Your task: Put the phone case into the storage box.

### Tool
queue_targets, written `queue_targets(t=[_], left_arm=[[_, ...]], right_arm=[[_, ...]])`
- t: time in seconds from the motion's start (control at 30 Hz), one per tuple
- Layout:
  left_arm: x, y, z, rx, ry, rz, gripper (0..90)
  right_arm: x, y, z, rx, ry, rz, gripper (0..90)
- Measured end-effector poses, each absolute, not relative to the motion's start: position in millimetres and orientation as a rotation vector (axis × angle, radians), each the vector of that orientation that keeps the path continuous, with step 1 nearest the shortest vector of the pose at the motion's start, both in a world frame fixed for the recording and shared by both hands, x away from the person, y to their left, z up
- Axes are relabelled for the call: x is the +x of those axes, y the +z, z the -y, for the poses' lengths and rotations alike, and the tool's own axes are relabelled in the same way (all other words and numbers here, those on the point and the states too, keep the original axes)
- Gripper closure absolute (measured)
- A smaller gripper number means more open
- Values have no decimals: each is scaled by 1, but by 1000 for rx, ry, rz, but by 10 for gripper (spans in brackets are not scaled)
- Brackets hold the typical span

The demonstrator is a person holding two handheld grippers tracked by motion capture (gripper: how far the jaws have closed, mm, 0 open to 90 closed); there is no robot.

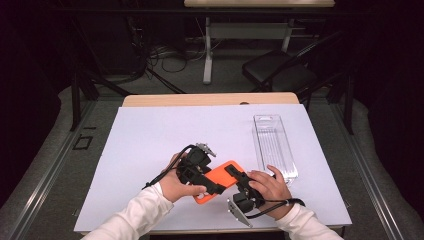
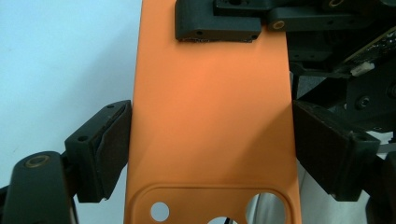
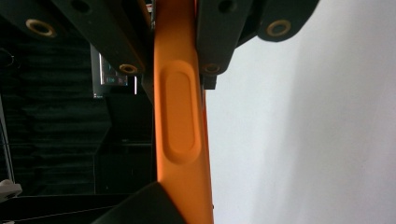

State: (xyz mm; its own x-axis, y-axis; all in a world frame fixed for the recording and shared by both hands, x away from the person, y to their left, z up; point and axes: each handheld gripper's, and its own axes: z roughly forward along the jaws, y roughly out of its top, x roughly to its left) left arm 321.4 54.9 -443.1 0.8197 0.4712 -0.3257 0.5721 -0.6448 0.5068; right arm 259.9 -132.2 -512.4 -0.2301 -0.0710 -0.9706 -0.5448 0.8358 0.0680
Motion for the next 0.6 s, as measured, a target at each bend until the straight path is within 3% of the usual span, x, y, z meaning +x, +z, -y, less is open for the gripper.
queue_targets(t=[0.6], left_arm=[[323,-444,-57,2380,-213,-749,149]], right_arm=[[261,-513,132,-455,482,-1790,863]])
